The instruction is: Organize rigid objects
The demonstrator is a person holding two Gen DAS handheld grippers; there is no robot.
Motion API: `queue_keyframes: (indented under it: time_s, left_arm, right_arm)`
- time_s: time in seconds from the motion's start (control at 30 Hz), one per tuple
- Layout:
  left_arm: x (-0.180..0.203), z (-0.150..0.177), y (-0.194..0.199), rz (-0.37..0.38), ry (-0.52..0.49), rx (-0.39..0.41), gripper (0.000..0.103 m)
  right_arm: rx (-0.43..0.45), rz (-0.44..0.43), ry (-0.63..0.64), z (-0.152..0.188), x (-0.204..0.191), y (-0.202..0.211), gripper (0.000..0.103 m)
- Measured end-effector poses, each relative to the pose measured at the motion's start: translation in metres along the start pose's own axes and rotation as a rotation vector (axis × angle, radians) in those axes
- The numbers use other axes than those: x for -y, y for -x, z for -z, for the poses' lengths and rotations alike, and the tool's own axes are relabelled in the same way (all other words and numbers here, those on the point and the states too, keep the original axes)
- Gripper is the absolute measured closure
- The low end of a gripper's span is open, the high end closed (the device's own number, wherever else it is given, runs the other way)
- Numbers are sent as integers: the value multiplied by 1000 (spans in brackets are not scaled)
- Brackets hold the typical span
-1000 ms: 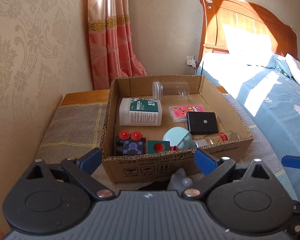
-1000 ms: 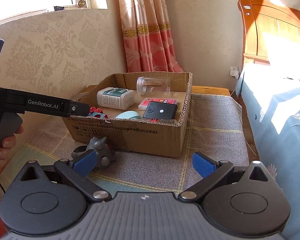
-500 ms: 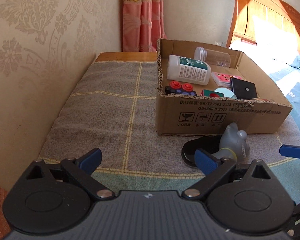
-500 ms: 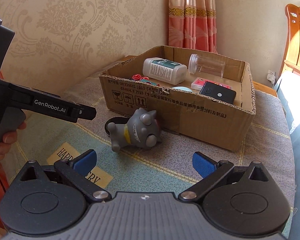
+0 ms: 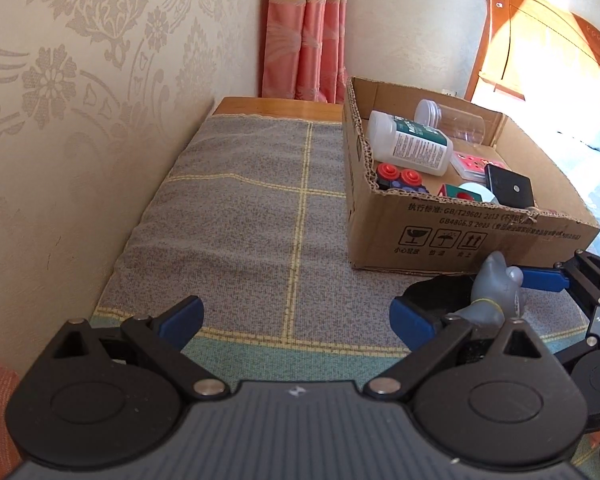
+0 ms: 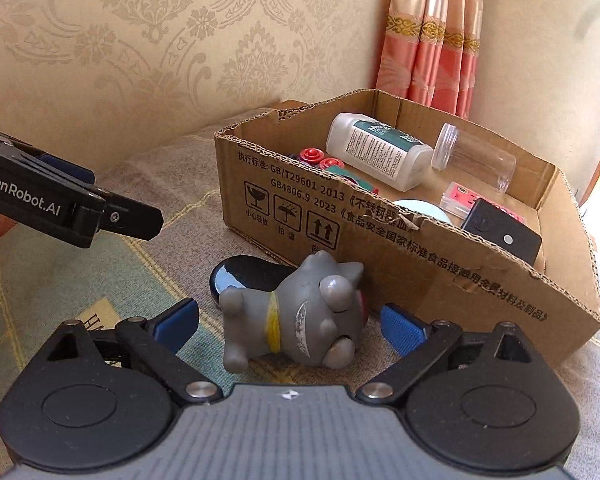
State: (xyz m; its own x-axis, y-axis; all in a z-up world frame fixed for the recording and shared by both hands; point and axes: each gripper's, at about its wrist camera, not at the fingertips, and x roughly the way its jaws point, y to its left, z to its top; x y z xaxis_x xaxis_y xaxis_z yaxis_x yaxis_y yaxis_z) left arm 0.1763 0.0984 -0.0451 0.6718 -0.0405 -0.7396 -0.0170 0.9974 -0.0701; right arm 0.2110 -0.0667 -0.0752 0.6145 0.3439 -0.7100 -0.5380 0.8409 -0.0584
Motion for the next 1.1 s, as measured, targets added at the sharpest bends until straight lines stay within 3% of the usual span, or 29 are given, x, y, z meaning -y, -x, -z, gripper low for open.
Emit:
queue_keyframes:
  time_s: [0.2, 0.37, 0.7, 0.8, 0.93, 1.1]
  left_arm:
    - [2, 2, -1, 10, -3, -8, 4]
    - [8, 2, 0, 23, -16, -10, 4]
    - [31, 2, 0, 55, -68, -18, 4]
    - [42, 0, -4, 69, -91, -25, 4]
    - [59, -3, -13, 90, -133, -33, 4]
    - [78, 0, -34, 95, -182, -80, 4]
  right_arm:
    - [1, 36, -8, 2, -3, 2, 25]
    - [4, 51, -97, 5, 2, 15, 25]
    - [-21, 177, -185, 21, 9, 48, 28]
    - [-25, 207, -198, 28, 14, 54, 26]
    - [-3, 218, -189, 38, 16, 62, 2]
    - [2, 198, -180, 47, 20, 65, 0]
